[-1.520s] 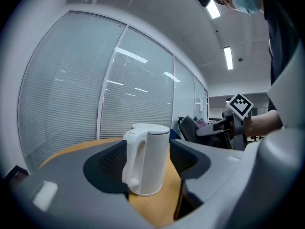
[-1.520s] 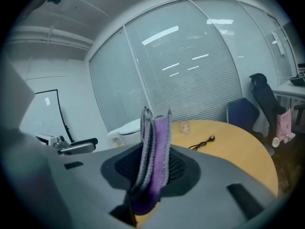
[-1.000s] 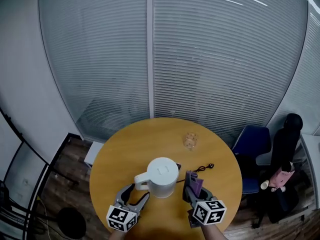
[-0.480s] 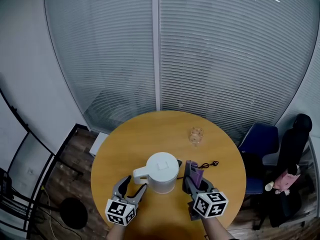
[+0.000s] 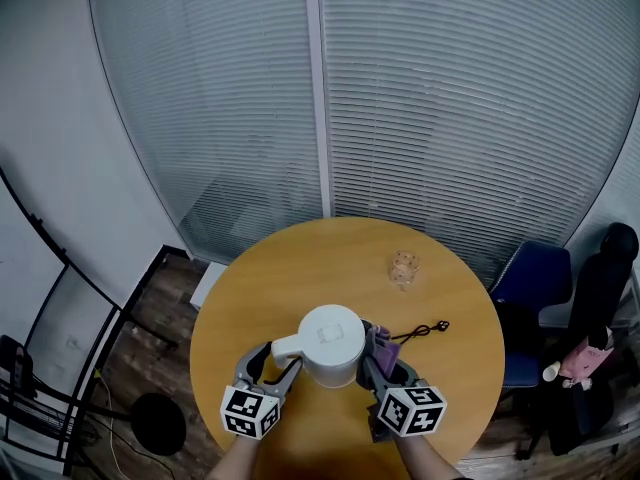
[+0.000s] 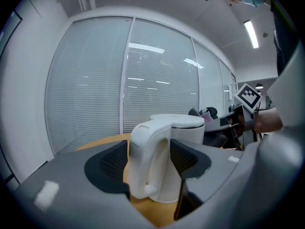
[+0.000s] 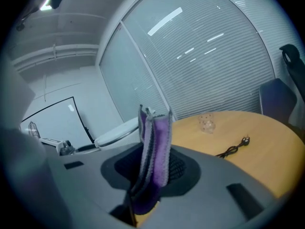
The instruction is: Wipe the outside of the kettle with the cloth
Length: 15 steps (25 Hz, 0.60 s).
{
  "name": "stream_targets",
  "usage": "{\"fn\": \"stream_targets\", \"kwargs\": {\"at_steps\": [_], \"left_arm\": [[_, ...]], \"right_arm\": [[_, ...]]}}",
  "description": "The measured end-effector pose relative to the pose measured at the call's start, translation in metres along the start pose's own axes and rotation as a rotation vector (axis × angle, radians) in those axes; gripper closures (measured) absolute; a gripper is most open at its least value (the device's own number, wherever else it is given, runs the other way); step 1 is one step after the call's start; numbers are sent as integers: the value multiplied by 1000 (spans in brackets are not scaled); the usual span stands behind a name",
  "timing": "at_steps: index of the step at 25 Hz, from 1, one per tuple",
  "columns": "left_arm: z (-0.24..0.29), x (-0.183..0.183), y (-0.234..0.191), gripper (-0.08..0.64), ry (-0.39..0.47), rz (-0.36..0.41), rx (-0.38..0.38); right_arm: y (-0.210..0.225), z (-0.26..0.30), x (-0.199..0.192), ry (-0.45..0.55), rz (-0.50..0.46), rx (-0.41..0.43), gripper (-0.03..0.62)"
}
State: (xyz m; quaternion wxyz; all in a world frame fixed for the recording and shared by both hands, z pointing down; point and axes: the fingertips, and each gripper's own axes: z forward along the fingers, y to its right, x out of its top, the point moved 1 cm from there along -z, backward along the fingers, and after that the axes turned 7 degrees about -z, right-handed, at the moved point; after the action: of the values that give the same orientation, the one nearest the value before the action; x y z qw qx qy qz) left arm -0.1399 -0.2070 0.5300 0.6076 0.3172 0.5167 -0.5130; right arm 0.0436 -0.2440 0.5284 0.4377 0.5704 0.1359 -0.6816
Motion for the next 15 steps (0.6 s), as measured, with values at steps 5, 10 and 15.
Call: {"fn": "stream_targets", "kwargs": {"at_steps": [5,10,15], "left_arm": [[5,0,-2,287,2,10,3],[7,0,-2,288,6,18,3],[5,-1,-3,291,-7,29,4]], "right_arm": [[16,20,-36,-91,3,-14,492],[37,39,-85,-203,46,-25,492],[50,53,-130,-327,80,-38,492]]}}
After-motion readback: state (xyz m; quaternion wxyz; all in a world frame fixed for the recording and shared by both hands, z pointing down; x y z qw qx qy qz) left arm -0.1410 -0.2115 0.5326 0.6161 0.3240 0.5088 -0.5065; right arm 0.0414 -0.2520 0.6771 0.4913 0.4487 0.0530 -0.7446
